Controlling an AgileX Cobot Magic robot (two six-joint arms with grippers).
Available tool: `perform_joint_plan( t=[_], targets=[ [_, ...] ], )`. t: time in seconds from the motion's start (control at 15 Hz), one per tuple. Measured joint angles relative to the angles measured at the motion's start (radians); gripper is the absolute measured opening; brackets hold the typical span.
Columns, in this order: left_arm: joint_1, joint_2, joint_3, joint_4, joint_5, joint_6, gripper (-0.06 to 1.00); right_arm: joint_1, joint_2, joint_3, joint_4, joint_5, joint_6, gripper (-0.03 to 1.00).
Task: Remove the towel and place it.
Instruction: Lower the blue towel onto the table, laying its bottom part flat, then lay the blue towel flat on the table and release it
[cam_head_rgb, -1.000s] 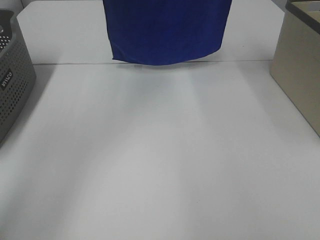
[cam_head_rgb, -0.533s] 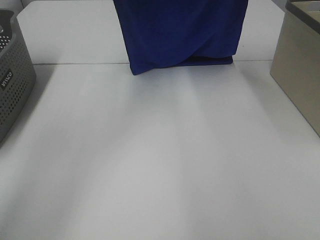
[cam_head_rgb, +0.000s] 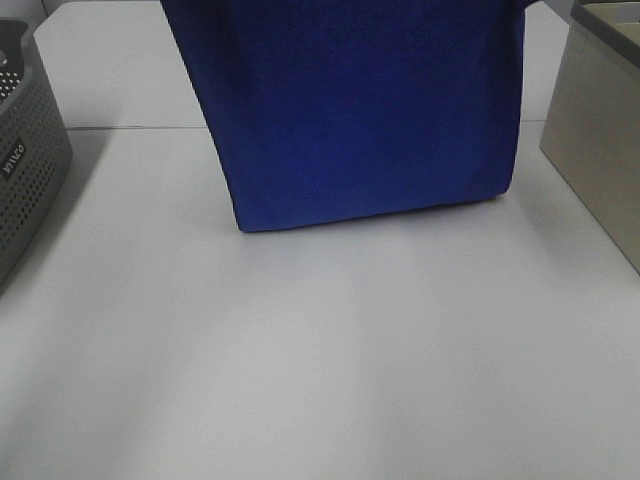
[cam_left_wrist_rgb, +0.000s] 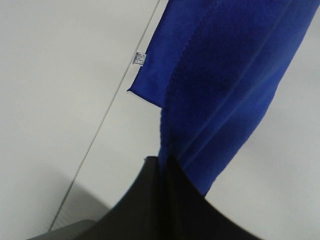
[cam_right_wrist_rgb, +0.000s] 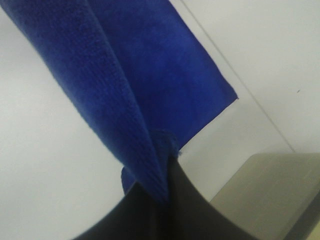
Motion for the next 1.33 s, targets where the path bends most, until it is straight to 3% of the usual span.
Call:
perform_joint_plan(
  t=[0.53,0.8,1.07,1.33],
  targets=[
    [0.0,-0.194,0.434,-0.047,0.002,-0.024,0.0,0.0,-0.117,0.349,0.162,0.002,0.071,0.02],
    [0.0,-0.295,0.723,-0.167,0.0,0.0,0.0,0.0,-0.216,0.653,0.221,0.002,0.117,0.02],
    [0.0,-0.348,0.902,-0.217,0.0,0.0,0.0,0.0,-0.269,0.809,0.298,0.002,0.128,0.02],
    [-0.017,-0.397,1.088,-0.289,-0.001,0.003,0.0,0.0,-0.294,0.968,0.31,0.002,0.129,0.02]
  ],
)
